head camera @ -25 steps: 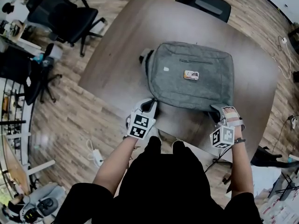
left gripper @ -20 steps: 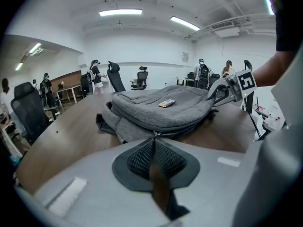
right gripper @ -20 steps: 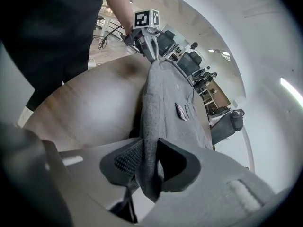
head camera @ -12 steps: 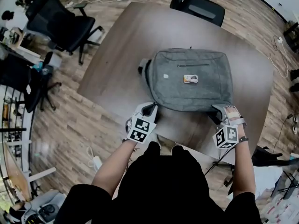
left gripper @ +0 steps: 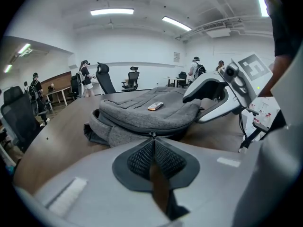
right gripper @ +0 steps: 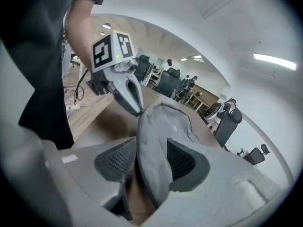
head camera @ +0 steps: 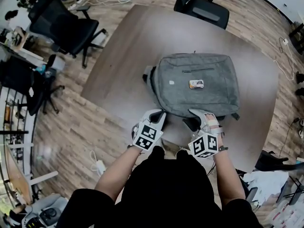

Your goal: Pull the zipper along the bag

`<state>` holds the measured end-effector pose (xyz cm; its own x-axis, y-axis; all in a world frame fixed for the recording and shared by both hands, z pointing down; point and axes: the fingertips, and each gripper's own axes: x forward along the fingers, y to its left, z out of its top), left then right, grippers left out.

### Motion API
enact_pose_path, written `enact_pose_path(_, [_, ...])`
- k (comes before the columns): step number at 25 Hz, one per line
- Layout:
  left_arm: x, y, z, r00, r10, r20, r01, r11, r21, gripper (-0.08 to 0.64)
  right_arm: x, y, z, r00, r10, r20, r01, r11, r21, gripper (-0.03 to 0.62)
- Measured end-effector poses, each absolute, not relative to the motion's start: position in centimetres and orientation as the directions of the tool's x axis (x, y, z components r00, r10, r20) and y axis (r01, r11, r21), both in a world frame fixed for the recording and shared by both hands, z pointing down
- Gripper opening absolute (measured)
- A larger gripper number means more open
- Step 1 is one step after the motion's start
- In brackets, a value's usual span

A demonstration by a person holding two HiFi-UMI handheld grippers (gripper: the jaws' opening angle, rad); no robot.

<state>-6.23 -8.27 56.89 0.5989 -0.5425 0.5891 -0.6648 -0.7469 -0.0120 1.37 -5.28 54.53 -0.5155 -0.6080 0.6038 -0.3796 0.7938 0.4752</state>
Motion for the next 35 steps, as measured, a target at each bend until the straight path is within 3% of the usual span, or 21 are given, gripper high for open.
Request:
enact_pose_path(7, [-4.2,-6.3,56.3,0.632,-0.508,0.586,-0.63,-0.777,0.005,0.028,-2.9,-5.4,55.7,-0.526,-0.548,0.65,-0.337,0.836,0.432,0.208])
enact_pose_path(10, [-3.6,-5.6,56.2,0.634,-0.496,0.593,-0.614,-0.789,-0.003,0.028,-2.8,-5.5,56.9,-0.489,-0.549,0.678,-0.333,0.836,0.436,0.126])
enact_pose_path(14, [-3.9,-5.5,56.6,0.628,-0.498,0.598,-0.611,-0.792,-0.019,0.028,-2.8,-5.4,57.3,-0.488,-0.533,0.692,-0.366,0.844,0.392,0.103])
enact_pose_path(35, [-5.2,-7.2,56.1,0.601,-0.507,0.617,-0.582,-0.807,-0.097,0.029,1.2,-2.9,58.2,-0.445,-0.537,0.717,-0.24,0.843,0.482,0.081])
